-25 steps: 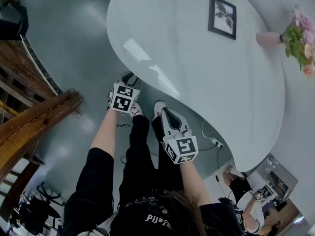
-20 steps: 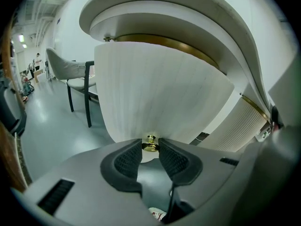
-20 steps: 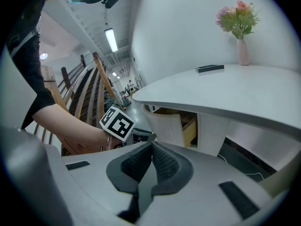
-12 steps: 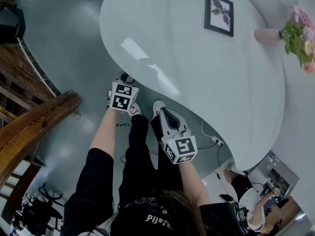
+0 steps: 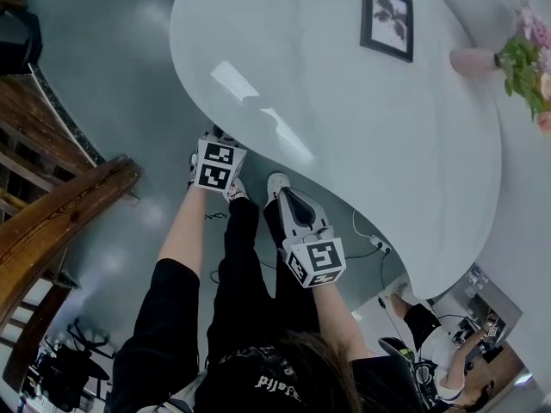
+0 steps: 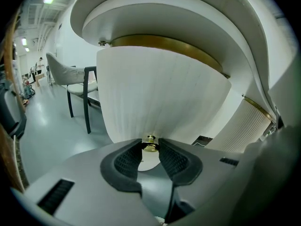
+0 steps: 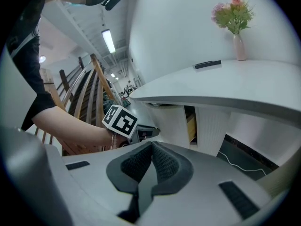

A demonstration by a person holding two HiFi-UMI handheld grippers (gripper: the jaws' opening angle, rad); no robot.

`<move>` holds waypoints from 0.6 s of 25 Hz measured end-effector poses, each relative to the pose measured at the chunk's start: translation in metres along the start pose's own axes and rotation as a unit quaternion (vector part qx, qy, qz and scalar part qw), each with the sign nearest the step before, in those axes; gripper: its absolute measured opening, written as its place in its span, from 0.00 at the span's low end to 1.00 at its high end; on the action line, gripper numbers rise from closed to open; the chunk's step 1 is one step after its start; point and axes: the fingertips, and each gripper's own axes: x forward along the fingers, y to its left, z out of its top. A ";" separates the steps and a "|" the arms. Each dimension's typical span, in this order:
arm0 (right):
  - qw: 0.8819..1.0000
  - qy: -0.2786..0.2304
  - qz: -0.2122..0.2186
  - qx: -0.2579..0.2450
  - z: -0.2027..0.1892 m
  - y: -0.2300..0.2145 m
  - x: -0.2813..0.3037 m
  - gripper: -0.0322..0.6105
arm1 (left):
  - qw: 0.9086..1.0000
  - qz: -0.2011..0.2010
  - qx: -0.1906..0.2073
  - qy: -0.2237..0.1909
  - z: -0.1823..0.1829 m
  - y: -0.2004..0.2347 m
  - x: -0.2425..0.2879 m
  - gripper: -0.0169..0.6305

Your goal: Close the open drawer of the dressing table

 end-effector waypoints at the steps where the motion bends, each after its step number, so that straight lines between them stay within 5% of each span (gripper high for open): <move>1: 1.000 0.000 0.000 0.001 -0.001 0.000 0.000 0.09 | 1.000 0.000 0.000 -0.002 0.001 0.000 0.001 0.22; 15: 1.000 0.010 0.005 0.008 -0.014 0.006 -0.002 0.09 | 1.000 0.002 0.006 -0.017 0.006 -0.001 0.005 0.22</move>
